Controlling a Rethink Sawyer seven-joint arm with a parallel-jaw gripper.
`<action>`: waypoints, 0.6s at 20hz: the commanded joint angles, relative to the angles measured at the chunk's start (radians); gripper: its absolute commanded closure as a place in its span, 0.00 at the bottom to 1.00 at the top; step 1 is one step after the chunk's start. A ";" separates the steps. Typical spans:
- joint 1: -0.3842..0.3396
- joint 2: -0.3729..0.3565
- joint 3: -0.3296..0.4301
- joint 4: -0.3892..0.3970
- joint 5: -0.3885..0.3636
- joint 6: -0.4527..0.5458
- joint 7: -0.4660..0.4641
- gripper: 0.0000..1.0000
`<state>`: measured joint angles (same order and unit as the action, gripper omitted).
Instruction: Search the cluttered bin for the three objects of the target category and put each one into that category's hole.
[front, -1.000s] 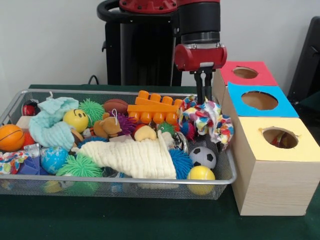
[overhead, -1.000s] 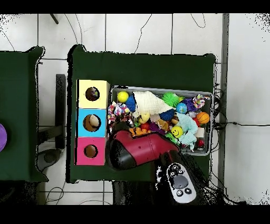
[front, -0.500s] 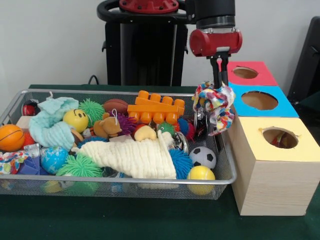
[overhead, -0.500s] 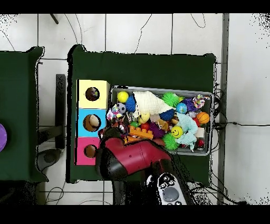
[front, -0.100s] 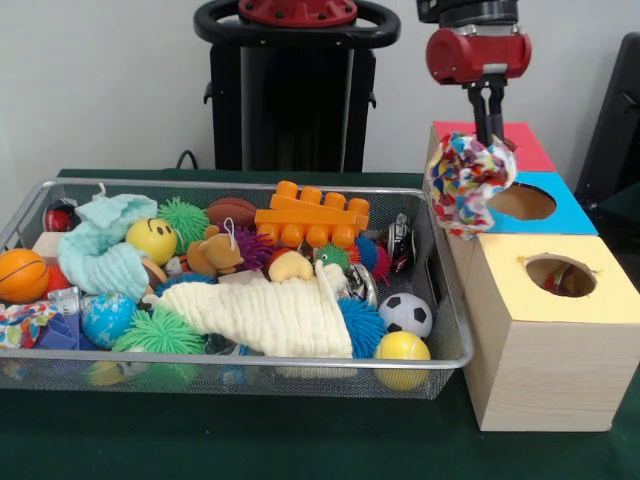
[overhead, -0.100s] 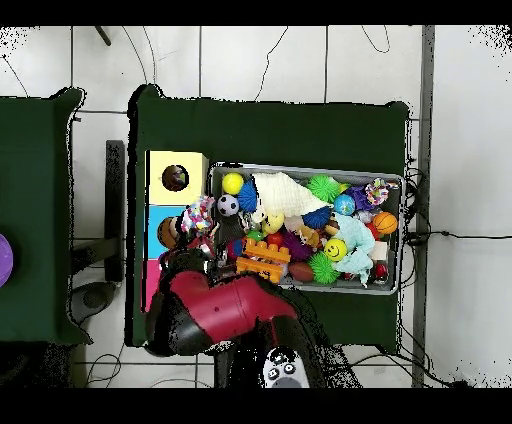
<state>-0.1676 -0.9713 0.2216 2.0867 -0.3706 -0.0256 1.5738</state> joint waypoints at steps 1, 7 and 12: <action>0.069 -0.013 -0.071 -0.022 0.107 -0.017 0.247 1.00; 0.106 -0.032 -0.109 -0.046 0.154 -0.017 0.220 1.00; 0.141 -0.001 -0.172 -0.090 0.183 -0.062 0.207 1.00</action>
<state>-0.0321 -0.9935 0.1272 2.0676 -0.2471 -0.0337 1.5738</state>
